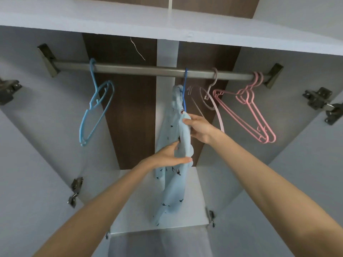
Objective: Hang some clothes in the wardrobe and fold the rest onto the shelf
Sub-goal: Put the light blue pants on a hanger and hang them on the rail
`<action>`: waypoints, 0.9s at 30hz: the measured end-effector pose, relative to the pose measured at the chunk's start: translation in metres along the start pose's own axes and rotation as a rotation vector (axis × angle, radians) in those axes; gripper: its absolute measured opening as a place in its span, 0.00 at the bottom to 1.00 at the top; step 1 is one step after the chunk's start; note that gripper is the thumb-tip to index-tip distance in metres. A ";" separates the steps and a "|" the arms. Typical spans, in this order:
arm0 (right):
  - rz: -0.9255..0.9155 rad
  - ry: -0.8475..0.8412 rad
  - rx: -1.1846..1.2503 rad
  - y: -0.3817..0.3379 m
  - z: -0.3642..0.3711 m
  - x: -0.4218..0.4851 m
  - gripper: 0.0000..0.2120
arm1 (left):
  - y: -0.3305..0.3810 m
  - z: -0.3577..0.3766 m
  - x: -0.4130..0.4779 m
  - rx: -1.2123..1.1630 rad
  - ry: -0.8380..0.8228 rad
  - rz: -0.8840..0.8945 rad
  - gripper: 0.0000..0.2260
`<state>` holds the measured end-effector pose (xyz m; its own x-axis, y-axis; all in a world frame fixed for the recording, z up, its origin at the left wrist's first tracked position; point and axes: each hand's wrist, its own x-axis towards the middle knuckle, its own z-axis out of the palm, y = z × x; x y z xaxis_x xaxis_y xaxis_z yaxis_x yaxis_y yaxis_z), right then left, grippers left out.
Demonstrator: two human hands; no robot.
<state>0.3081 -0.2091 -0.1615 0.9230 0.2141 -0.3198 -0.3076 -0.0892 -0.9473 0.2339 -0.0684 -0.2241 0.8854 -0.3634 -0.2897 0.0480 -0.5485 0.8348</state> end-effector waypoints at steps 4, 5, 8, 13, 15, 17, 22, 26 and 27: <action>-0.082 0.059 -0.187 0.006 -0.006 -0.013 0.19 | 0.001 0.007 0.001 -0.007 0.048 0.011 0.32; -0.110 0.062 -0.234 0.005 -0.007 -0.019 0.18 | 0.002 0.009 0.001 -0.005 0.056 0.014 0.32; -0.196 0.115 -0.341 -0.001 -0.009 -0.038 0.17 | 0.007 0.012 -0.005 -0.014 0.092 0.031 0.29; -0.323 0.146 -0.429 -0.014 -0.012 -0.074 0.15 | 0.009 0.015 -0.018 -0.045 0.193 0.021 0.24; -0.349 0.109 -0.429 -0.018 -0.011 -0.092 0.14 | 0.008 0.013 -0.029 -0.089 0.242 0.023 0.21; -0.376 0.068 -0.454 -0.020 -0.008 -0.107 0.13 | 0.007 0.007 -0.043 -0.118 0.287 0.019 0.18; -0.433 -0.011 -0.517 -0.017 0.007 -0.141 0.11 | -0.004 -0.008 -0.089 -0.076 0.469 0.051 0.14; -0.509 -0.074 -0.530 -0.013 0.028 -0.160 0.12 | -0.016 -0.031 -0.135 -0.048 0.680 0.086 0.11; -0.540 -0.077 -0.525 -0.012 0.033 -0.163 0.12 | -0.017 -0.038 -0.146 -0.050 0.755 0.097 0.11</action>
<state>0.1537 -0.2106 -0.0986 0.8894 0.4254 0.1674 0.3508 -0.4001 -0.8467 0.1216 0.0220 -0.1781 0.9616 0.2158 0.1697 -0.0408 -0.4989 0.8657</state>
